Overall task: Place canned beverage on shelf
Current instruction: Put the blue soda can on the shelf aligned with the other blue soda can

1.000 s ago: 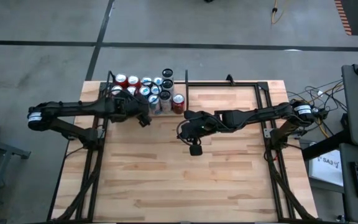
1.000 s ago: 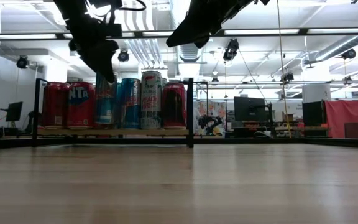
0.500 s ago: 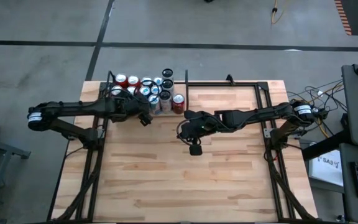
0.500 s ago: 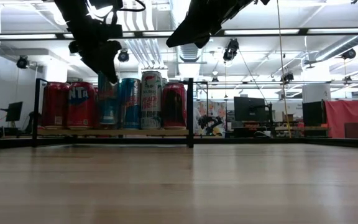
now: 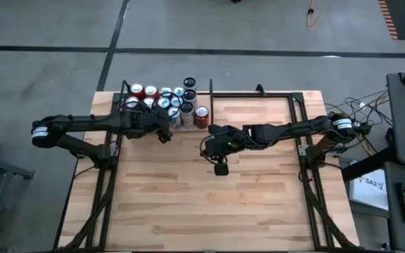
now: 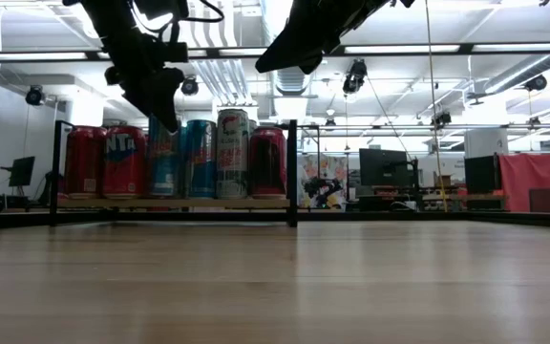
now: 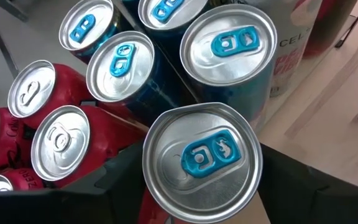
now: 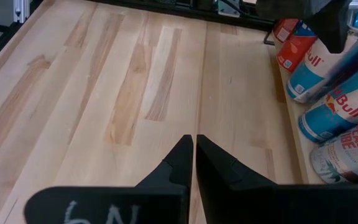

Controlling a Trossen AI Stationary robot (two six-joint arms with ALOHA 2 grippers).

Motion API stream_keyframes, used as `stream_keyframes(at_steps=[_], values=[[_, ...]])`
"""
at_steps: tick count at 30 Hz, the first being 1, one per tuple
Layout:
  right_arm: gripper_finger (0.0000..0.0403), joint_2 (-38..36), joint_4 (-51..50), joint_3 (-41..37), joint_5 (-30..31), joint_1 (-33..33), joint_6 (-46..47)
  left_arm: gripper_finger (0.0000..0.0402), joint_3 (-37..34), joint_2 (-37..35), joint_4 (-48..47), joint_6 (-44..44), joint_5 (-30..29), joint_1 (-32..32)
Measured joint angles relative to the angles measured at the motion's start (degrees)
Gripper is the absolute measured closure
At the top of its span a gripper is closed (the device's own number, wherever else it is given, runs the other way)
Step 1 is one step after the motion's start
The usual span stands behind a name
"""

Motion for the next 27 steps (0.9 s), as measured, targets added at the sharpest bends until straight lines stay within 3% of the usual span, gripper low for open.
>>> stream_keyframes(at_steps=[27], values=[[0.0394, 0.0, 0.1, 0.0, 0.0, 0.0, 0.0, 0.0135, -1.0, 0.0, 3.1, 1.7, -1.5, 0.2]])
